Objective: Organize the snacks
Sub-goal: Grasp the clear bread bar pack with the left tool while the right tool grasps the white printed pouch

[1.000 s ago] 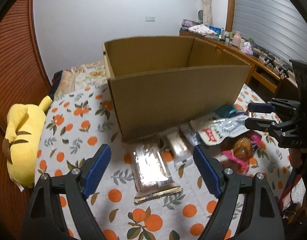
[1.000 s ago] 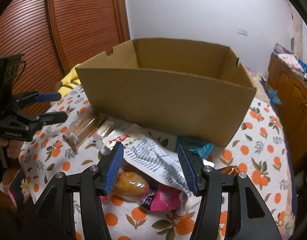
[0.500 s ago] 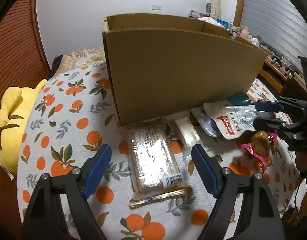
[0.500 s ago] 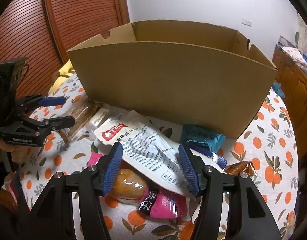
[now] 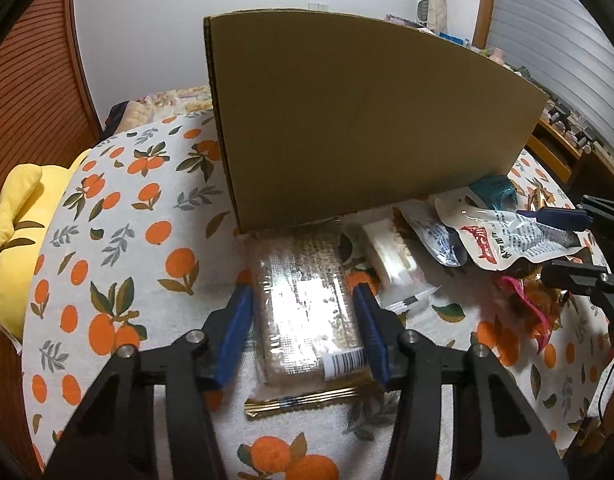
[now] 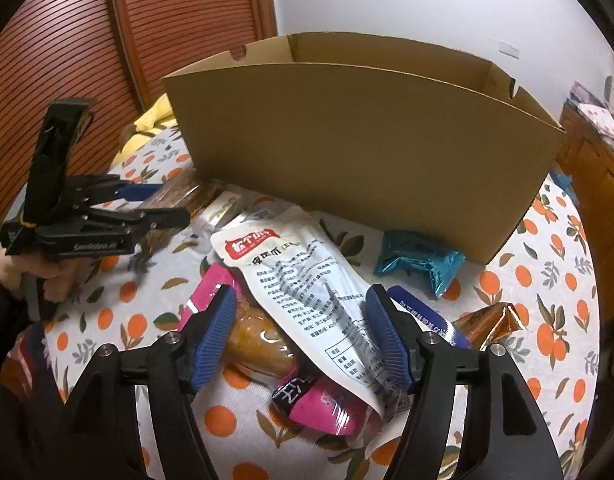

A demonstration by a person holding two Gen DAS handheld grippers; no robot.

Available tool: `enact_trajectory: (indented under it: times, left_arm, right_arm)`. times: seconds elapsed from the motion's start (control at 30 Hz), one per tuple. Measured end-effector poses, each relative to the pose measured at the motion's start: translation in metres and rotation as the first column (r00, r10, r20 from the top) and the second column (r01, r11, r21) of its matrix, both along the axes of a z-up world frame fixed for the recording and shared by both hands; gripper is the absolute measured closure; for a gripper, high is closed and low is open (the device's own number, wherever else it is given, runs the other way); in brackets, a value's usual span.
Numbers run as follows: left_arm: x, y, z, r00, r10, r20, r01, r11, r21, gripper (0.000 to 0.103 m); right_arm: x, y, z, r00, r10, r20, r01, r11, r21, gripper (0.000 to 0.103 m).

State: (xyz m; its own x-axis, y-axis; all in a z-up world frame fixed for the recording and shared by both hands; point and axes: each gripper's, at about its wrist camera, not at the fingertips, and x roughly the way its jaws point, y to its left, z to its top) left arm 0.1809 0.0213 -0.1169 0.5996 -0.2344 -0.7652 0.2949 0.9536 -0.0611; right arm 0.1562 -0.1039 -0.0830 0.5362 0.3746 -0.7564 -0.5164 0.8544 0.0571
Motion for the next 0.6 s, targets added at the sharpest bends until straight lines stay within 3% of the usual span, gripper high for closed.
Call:
enact_trajectory:
  times: [0.4,0.5,0.6]
  left_arm:
    - [0.0,-0.002,0.0,1.0,-0.004,0.0,0.004,1.0,0.013,0.054]
    - [-0.001,-0.001,0.0,1.0,-0.006,0.002,0.006,1.0,0.016,0.056]
    - [-0.003,0.001,0.0,1.0,-0.007,0.001,0.007,1.0,0.01,0.059]
  right_arm:
    - [0.028,0.013,-0.012,0.998,0.001,-0.065,-0.003,0.999,-0.034,0.033]
    - [0.029,0.015,-0.015,0.997,0.005,-0.072,-0.008,0.999,-0.042,0.036]
    - [0.025,0.011,-0.012,0.997,0.016,-0.07,-0.018,0.999,-0.036,0.049]
